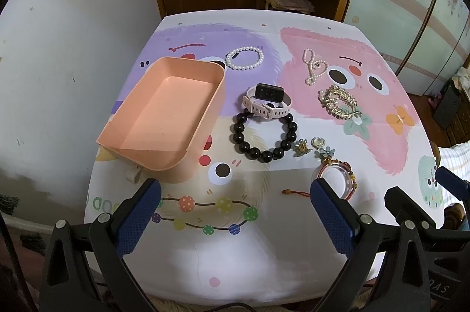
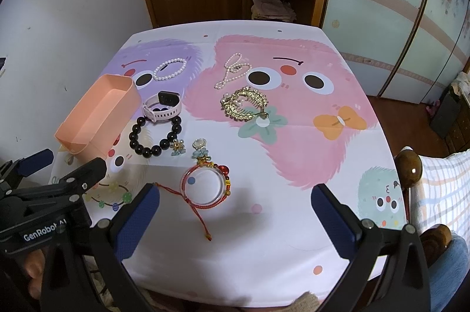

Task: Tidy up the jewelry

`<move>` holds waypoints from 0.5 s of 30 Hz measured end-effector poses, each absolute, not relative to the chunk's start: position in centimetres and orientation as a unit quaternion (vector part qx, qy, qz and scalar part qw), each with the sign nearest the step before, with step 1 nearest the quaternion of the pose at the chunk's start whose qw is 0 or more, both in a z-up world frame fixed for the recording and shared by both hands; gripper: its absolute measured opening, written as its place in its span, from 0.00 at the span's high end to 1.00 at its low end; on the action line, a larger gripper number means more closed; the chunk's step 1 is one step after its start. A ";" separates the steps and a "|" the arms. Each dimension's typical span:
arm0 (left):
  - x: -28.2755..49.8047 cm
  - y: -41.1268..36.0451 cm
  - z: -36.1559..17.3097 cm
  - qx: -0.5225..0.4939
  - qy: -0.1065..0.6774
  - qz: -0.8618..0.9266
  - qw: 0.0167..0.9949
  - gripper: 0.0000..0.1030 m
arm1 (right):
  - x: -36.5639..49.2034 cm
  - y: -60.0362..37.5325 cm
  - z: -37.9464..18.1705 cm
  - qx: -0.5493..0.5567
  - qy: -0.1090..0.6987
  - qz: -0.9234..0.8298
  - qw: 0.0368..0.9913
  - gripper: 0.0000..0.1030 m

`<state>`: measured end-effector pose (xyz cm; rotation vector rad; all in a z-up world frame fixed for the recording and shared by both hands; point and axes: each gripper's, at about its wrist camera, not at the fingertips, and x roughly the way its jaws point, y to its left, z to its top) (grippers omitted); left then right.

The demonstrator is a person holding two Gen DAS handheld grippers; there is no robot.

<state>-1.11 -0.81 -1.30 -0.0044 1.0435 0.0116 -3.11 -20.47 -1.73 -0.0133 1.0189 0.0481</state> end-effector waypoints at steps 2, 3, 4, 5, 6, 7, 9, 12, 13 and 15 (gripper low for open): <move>-1.1 -0.8 -1.3 -0.002 0.499 0.006 0.867 0.03 | -3.1 -20.5 -1.8 -0.006 0.488 0.024 0.873 0.00; -1.1 -0.8 -1.3 -0.002 0.499 0.006 0.867 0.03 | -3.1 -20.5 -1.8 -0.005 0.488 0.024 0.872 0.00; -1.1 -0.8 -1.3 -0.003 0.499 0.006 0.866 0.03 | -3.2 -20.3 -1.8 -0.005 0.488 0.025 0.872 0.00; -1.1 -0.8 -1.3 -0.005 0.500 0.006 0.866 0.03 | -3.2 -20.2 -1.9 -0.004 0.489 0.027 0.872 0.00; -1.1 -0.7 -1.3 -0.006 0.501 0.006 0.866 0.03 | -3.2 -20.1 -1.9 -0.004 0.489 0.029 0.872 0.00; -1.1 -0.7 -1.4 -0.008 0.502 0.005 0.865 0.03 | -3.3 -19.9 -2.0 -0.003 0.489 0.031 0.872 0.01; -1.0 -0.6 -1.5 -0.011 0.504 0.005 0.864 0.03 | -3.3 -20.0 -2.1 -0.001 0.490 0.037 0.871 0.03; -1.0 -0.6 -1.5 -0.013 0.505 0.005 0.863 0.03 | -3.2 -19.9 -2.2 0.000 0.493 0.044 0.869 0.08; -1.0 -0.5 -1.6 -0.014 0.506 0.005 0.862 0.03 | -3.1 -20.1 -2.2 0.000 0.493 0.046 0.869 0.10; -1.0 -0.6 -1.7 -0.015 0.507 0.006 0.862 0.03 | -3.1 -20.3 -2.1 0.001 0.494 0.049 0.868 0.11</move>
